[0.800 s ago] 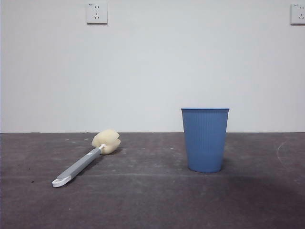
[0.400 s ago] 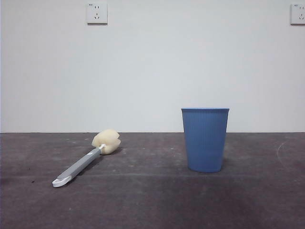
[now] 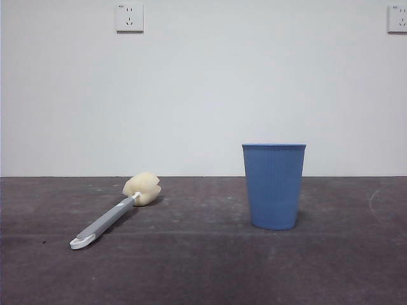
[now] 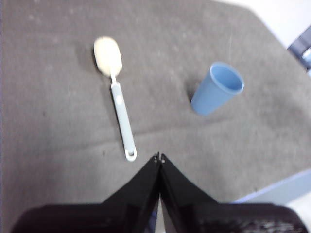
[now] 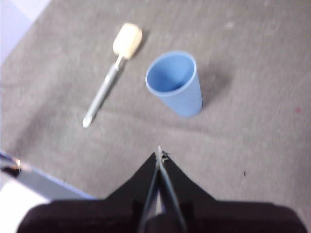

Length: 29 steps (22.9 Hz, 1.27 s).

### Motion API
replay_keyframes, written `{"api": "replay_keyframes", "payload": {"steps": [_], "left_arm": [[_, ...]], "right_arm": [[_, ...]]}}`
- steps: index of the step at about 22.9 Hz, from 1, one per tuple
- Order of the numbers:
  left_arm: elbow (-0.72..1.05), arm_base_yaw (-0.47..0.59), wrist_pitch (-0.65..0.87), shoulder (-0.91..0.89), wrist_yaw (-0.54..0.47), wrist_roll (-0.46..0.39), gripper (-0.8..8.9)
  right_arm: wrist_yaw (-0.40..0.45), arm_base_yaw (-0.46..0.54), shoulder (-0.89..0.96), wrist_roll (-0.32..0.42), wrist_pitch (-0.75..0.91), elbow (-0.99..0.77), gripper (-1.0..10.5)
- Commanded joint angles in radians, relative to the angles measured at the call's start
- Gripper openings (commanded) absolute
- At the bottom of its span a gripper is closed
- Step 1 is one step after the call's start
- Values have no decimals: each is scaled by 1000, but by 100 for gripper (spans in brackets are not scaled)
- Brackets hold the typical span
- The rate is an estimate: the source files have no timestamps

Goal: Pick up the cup brush,pick up the cup,insert the brush into the cup,clean the cup,put the cup brush back,put the cup back to the fixed position on the table

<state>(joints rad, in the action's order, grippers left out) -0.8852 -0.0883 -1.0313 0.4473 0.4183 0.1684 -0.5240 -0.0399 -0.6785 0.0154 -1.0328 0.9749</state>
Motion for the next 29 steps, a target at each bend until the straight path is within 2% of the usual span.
{"api": "replay_keyframes", "payload": {"steps": [1, 8, 10, 11, 12, 14, 15, 20, 23, 25, 27, 29], "left_arm": [[-22, -2, -45, 19, 4, -71, -6], [-25, -2, -90, 31, 1, -118, -5], [-25, -2, -85, 31, 1, -117, 1], [-25, -2, -81, 31, 1, -117, 15], [-25, -2, -77, 31, 2, -116, 121], [-25, -2, -76, 31, 2, -112, 524], [-25, -2, -77, 31, 5, -113, 636], [-25, -2, -71, 56, 11, -113, 633], [-25, -17, -30, 134, 83, -118, 632], [-25, -45, 21, 209, 80, -117, 628], [-25, -97, 78, 307, 69, -116, 629], [-25, -175, 134, 419, -18, -105, 628]], "right_arm": [[-2, -3, -12, 65, -47, 8, -12], [-2, -3, -22, 79, -80, 8, -6], [-2, -3, -22, 78, -76, 8, 9], [-2, -3, -22, 79, -74, 8, 60], [-2, -3, -22, 78, -74, 8, 178], [-2, -3, -22, 76, -72, 8, 452], [-2, -3, -22, 63, -71, 8, 549], [-2, -3, -22, 58, -60, 8, 572], [-2, -3, -22, 48, -44, 8, 572], [-2, -3, -22, 48, -45, 8, 571], [-1, -3, -22, 48, -45, 8, 571], [-1, -3, -22, 48, -44, 8, 571]]}}
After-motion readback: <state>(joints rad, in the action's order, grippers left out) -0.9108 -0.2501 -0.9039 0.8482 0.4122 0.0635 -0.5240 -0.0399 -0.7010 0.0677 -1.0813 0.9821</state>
